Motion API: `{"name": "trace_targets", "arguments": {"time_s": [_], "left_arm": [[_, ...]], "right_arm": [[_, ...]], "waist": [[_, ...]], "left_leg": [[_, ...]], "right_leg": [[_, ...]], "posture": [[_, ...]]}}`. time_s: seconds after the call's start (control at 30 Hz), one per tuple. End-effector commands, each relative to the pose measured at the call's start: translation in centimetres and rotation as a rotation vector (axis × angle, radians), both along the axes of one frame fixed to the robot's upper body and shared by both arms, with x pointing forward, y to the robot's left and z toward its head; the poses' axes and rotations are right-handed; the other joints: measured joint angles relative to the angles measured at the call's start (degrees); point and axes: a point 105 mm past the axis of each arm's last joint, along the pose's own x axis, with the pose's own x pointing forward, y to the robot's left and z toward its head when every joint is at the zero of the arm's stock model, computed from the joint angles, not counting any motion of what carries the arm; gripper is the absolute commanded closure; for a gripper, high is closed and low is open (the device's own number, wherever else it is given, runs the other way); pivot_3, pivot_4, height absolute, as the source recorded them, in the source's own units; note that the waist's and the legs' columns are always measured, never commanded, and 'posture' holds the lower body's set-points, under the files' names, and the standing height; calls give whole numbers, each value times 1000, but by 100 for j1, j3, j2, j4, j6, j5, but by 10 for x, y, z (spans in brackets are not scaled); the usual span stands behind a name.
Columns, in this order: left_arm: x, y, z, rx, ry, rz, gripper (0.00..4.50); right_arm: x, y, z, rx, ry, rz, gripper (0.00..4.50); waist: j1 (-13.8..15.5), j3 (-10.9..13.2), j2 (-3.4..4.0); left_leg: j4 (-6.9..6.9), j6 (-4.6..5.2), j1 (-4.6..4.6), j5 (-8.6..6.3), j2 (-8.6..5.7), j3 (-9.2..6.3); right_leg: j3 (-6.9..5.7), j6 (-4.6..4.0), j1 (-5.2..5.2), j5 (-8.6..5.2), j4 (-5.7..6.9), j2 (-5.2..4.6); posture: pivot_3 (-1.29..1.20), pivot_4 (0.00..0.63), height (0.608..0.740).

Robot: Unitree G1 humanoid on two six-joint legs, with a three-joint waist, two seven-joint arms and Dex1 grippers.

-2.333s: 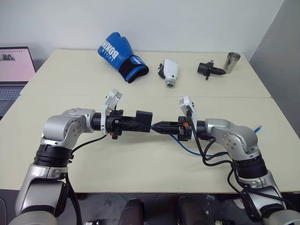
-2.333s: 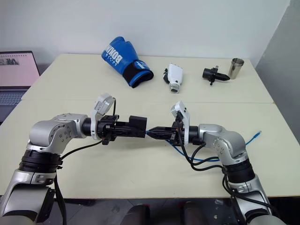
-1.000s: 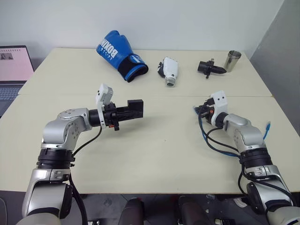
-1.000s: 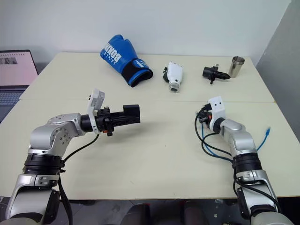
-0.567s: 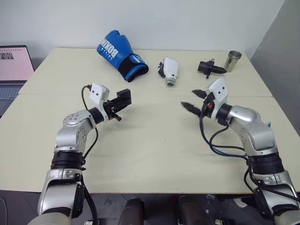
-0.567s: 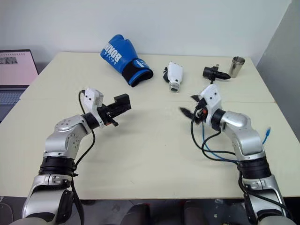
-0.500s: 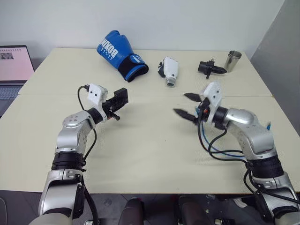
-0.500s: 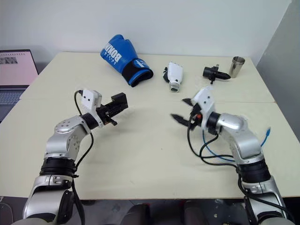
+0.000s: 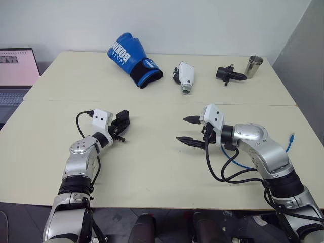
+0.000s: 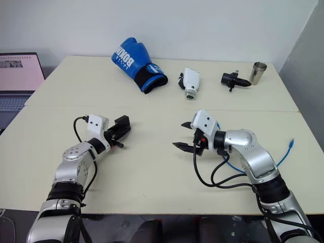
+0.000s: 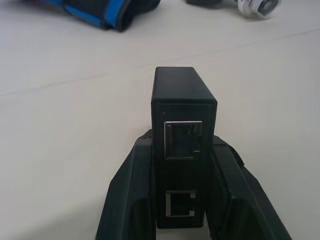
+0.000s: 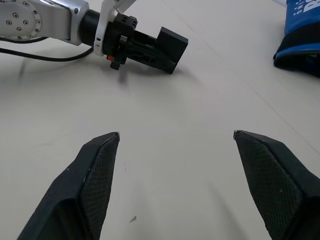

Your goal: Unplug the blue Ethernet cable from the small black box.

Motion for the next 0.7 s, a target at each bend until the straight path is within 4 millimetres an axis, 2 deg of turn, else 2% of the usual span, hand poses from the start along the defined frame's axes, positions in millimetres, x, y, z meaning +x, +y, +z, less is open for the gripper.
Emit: {"name": "trace_targets", "arguments": {"time_s": [0.03, 0.37, 0.7], "left_arm": [[-1, 5, 4, -27, -8, 9, 2236], [-2, 8, 10, -40, -15, 20, 78], [-25, 8, 37, 25, -75, -5, 9]], "right_arm": [[-3, 3, 10, 5, -49, 28, 595], [0, 3, 13, 6, -58, 19, 595], [-4, -3, 21, 13, -74, 11, 595]], "waist": [[-1, 0, 0], [-1, 0, 0], [-10, 0, 0]], "left_leg": [[0, 0, 0, 0, 0, 0], [0, 0, 0, 0, 0, 0], [0, 0, 0, 0, 3, -2]], "right_leg": [[0, 0, 0, 0, 1, 0], [1, 0, 0, 0, 2, 0], [2, 0, 0, 0, 2, 0]], "posture": [[0, 150, 740], [0, 150, 740], [0, 150, 740]]}}
